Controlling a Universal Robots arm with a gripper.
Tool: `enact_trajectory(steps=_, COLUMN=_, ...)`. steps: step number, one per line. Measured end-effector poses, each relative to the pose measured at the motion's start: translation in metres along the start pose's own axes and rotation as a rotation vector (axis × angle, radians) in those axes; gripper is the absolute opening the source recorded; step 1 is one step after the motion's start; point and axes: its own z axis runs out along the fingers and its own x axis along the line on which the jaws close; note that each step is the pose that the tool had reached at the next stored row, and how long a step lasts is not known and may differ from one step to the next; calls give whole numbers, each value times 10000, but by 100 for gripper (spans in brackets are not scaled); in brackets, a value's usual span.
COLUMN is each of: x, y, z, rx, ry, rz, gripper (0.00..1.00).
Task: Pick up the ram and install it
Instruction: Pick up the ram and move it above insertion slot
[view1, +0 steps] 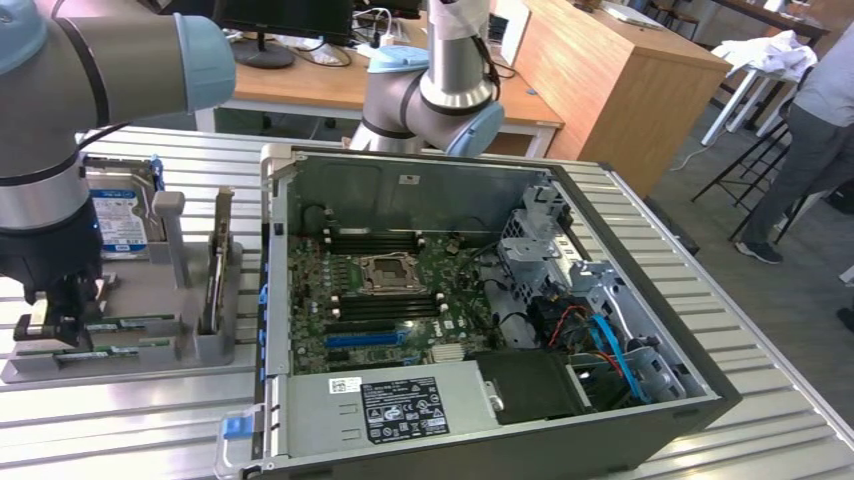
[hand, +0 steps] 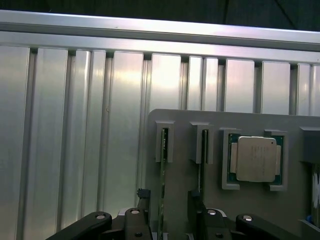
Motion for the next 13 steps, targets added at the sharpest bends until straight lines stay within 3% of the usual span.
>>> enact_trajectory(steps=13, x=3, y=-4, z=79, rx=3, ry=-2, rz=-2, gripper=43)
